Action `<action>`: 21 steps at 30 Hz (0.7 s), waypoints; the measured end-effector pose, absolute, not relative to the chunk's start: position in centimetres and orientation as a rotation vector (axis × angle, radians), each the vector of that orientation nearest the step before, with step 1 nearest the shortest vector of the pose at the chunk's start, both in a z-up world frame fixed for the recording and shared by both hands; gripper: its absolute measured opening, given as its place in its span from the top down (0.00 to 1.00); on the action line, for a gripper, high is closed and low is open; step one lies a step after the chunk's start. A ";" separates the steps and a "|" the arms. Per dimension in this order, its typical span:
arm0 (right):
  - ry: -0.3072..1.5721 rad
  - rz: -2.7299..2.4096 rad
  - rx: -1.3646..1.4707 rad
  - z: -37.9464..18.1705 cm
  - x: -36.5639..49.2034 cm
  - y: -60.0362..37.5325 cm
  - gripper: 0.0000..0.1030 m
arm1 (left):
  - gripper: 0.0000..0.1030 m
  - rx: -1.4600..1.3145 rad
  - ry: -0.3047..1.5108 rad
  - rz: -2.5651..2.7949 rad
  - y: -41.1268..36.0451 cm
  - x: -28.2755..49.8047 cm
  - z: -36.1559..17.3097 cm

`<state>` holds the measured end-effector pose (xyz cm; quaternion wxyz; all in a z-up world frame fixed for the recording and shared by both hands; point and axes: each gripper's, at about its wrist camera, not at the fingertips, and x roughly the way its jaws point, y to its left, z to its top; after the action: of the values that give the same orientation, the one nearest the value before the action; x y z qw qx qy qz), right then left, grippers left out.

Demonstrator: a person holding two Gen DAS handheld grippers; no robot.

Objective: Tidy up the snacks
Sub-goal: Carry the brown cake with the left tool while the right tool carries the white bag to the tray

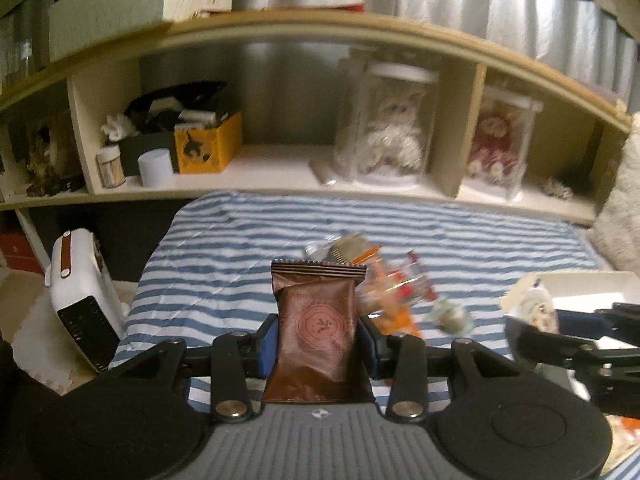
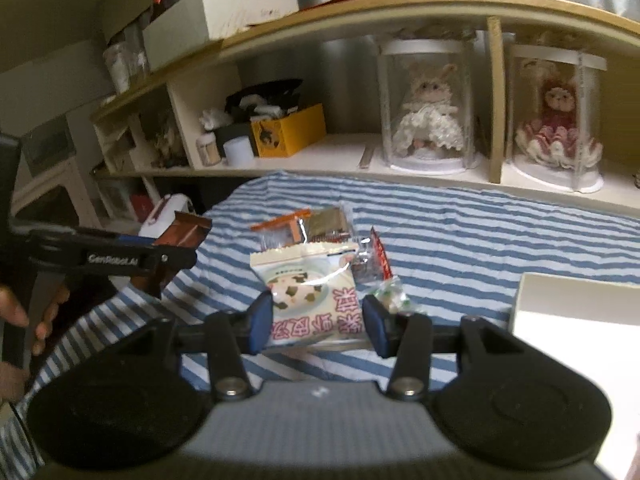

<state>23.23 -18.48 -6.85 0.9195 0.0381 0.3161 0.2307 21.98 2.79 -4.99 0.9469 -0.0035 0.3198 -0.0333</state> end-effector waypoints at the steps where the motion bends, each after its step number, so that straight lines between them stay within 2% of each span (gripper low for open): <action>1: 0.647 0.472 0.082 -6.6 23.0 -18.7 0.47 | 0.58 -0.012 0.644 -0.075 2.4 21.6 -4.6; 21: 0.649 0.313 0.125 -2.5 18.4 -26.0 0.47 | 0.58 -0.026 0.582 -0.204 -5.4 17.1 -1.9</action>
<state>18.36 -26.01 -2.50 0.9338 0.0610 0.3174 0.1532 17.14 -5.42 -1.85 0.9528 -0.0129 0.2863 -0.1005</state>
